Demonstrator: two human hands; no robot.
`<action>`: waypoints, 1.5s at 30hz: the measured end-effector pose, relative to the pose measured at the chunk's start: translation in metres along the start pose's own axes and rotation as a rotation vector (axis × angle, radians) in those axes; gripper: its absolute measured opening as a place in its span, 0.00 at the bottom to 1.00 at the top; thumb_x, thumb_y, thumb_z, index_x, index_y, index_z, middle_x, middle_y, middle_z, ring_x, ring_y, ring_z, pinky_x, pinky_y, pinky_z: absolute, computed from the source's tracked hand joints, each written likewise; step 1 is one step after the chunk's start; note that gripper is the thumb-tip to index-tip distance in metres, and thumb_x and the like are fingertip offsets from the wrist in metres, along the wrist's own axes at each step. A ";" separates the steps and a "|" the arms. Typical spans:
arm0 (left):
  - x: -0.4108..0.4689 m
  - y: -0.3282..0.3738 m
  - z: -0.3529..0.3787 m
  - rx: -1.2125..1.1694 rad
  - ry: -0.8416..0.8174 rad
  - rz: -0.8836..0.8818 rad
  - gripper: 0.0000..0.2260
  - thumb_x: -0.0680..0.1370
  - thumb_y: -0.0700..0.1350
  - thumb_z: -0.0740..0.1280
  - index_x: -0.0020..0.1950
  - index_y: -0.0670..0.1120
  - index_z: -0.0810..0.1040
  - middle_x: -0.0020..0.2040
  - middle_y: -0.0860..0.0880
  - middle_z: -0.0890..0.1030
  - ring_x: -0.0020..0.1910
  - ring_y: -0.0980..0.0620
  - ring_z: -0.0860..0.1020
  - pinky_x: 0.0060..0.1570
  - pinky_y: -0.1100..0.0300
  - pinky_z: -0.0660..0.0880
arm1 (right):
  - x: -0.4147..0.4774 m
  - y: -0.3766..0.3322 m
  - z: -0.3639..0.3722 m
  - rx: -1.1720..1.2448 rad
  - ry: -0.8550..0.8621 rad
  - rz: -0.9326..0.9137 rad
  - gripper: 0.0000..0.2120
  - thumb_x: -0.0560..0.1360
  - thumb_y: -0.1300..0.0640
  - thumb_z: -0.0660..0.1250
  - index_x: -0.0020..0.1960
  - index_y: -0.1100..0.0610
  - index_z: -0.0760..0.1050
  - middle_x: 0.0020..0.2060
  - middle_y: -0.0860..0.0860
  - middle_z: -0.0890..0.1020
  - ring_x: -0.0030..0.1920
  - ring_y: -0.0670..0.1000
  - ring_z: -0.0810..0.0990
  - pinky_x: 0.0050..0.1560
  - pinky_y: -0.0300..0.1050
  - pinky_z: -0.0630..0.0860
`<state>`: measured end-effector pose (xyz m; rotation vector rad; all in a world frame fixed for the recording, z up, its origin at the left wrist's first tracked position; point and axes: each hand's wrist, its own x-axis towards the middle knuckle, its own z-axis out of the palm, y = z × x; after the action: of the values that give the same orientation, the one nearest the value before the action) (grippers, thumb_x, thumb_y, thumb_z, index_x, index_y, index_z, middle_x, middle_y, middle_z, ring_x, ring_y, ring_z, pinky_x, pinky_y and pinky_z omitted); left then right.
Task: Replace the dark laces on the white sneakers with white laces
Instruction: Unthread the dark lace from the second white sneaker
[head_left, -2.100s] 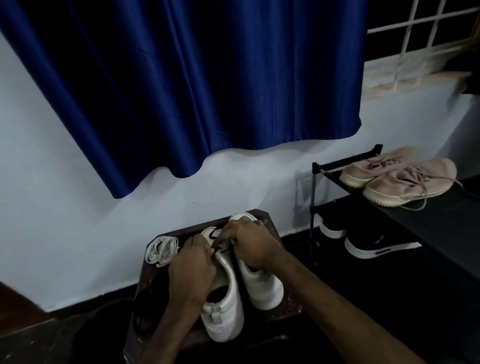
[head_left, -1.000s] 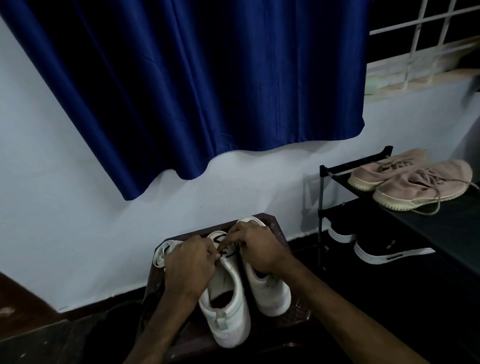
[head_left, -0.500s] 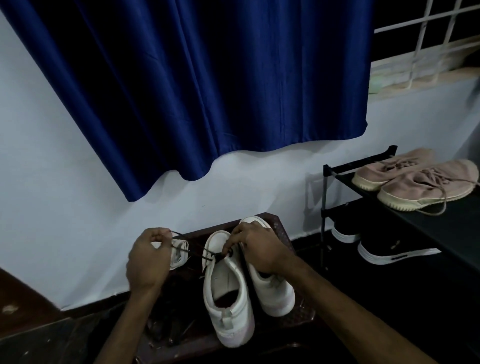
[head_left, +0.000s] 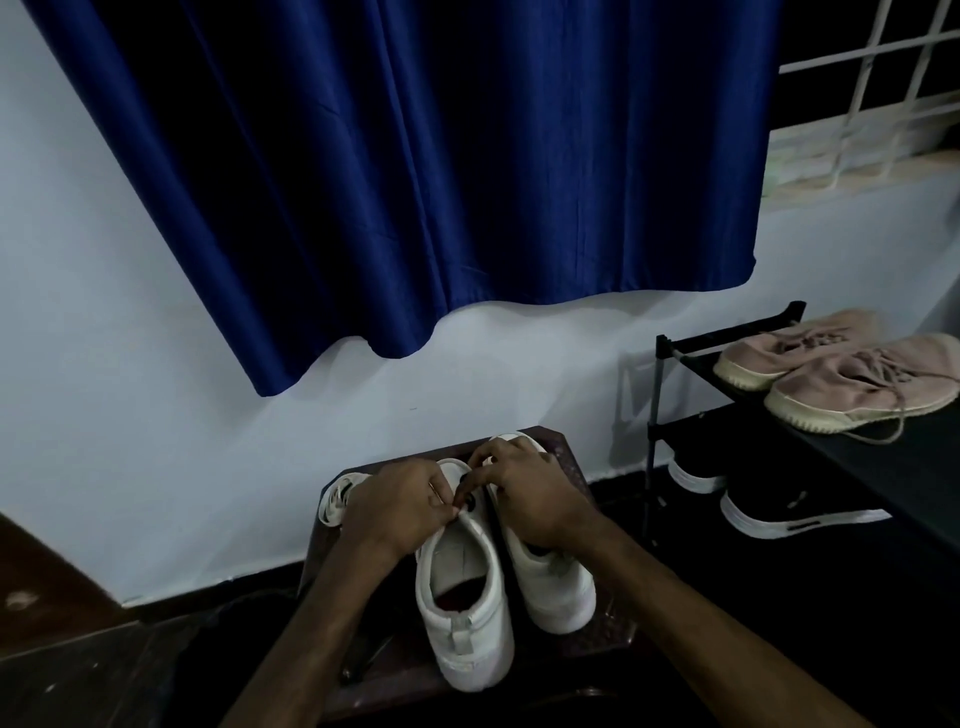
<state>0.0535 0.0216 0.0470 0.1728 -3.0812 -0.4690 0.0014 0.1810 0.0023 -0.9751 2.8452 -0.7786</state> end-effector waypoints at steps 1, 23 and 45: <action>0.002 0.000 -0.002 0.016 -0.034 -0.009 0.06 0.71 0.52 0.73 0.37 0.54 0.79 0.41 0.58 0.83 0.45 0.56 0.80 0.48 0.59 0.76 | 0.000 0.000 0.000 -0.011 -0.004 0.000 0.24 0.72 0.64 0.58 0.54 0.38 0.79 0.62 0.43 0.71 0.63 0.51 0.66 0.59 0.56 0.69; -0.013 -0.059 -0.001 0.179 0.359 -0.242 0.08 0.82 0.51 0.58 0.51 0.48 0.73 0.48 0.49 0.81 0.48 0.45 0.79 0.42 0.55 0.68 | 0.002 0.006 0.007 0.055 0.129 0.103 0.24 0.68 0.59 0.57 0.59 0.46 0.78 0.60 0.47 0.77 0.63 0.53 0.72 0.64 0.54 0.70; 0.014 -0.015 0.012 -0.037 -0.080 0.031 0.04 0.76 0.47 0.68 0.45 0.50 0.83 0.50 0.53 0.82 0.52 0.52 0.80 0.53 0.56 0.75 | 0.002 0.009 0.010 0.022 0.283 0.051 0.10 0.74 0.58 0.63 0.50 0.46 0.77 0.47 0.42 0.79 0.52 0.47 0.75 0.57 0.50 0.70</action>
<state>0.0404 0.0096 0.0308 0.1079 -3.1453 -0.5440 -0.0031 0.1818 -0.0106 -0.8464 3.0740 -1.0148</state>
